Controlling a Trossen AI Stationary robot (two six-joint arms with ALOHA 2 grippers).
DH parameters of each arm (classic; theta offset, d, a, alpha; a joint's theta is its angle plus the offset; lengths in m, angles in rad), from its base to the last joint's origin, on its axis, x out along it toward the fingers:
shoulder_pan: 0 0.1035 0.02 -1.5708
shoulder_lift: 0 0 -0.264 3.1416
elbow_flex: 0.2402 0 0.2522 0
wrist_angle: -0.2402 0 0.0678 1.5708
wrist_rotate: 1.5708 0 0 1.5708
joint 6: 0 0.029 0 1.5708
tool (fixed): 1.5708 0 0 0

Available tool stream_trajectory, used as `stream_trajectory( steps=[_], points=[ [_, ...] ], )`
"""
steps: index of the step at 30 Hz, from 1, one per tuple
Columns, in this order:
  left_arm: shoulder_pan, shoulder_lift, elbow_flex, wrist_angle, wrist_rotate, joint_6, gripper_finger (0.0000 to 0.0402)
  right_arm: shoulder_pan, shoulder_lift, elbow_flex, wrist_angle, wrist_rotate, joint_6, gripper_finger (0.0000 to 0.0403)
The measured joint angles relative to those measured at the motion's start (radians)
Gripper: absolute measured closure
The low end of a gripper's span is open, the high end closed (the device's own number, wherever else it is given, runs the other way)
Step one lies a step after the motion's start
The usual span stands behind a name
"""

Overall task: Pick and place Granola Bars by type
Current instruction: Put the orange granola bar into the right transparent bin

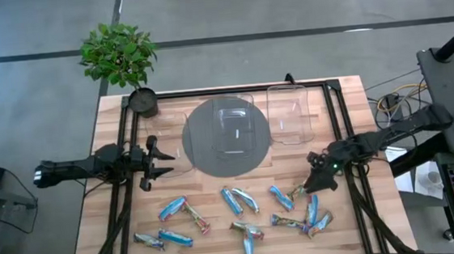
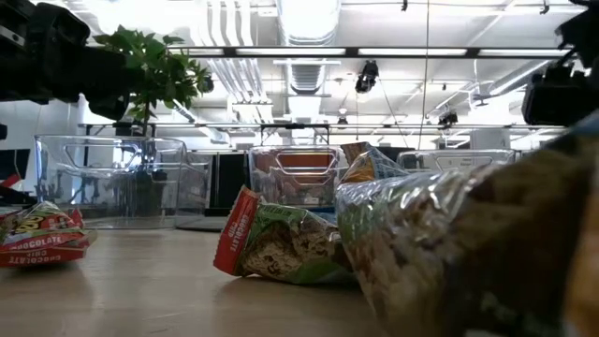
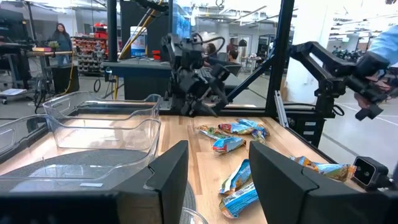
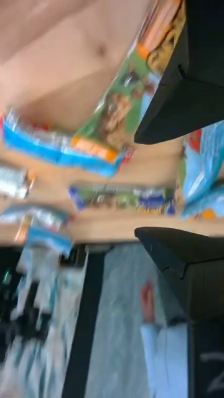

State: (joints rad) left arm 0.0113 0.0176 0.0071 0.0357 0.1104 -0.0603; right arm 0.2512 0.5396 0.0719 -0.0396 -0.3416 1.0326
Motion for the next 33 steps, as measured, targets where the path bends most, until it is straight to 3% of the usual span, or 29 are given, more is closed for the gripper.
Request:
stream_trajectory(
  steps=[3, 10, 14, 23, 30, 33],
  points=[
    [0.000, 0.000, 0.000, 0.000, 0.000, 0.000, 0.0248, 0.021, 0.082, 0.117, -0.111, 0.072, -0.121, 0.0191],
    [0.000, 0.000, 0.000, 0.000, 0.000, 0.000, 0.0248, 0.067, 0.326, 0.454, -0.516, 0.293, -0.587, 0.0195],
    [0.000, 0.000, 0.000, -0.001, 0.000, 0.000, 0.0248, 0.085, 0.502, 0.563, -0.614, 0.299, -0.644, 0.0195],
    [0.000, 0.000, 0.000, -0.001, 0.000, 0.000, 0.0248, 0.174, 0.813, 0.654, -0.637, 0.270, -0.804, 0.0195],
    [0.000, 0.000, 0.000, -0.001, 0.000, 0.000, 0.0248, 0.190, 0.928, 0.642, -0.631, 0.393, -0.828, 0.0195],
    [0.000, 0.000, 0.000, -0.002, 0.000, 0.000, 0.0248, 0.190, 0.962, 0.638, -0.624, 0.391, -0.838, 0.0195]
  ],
)
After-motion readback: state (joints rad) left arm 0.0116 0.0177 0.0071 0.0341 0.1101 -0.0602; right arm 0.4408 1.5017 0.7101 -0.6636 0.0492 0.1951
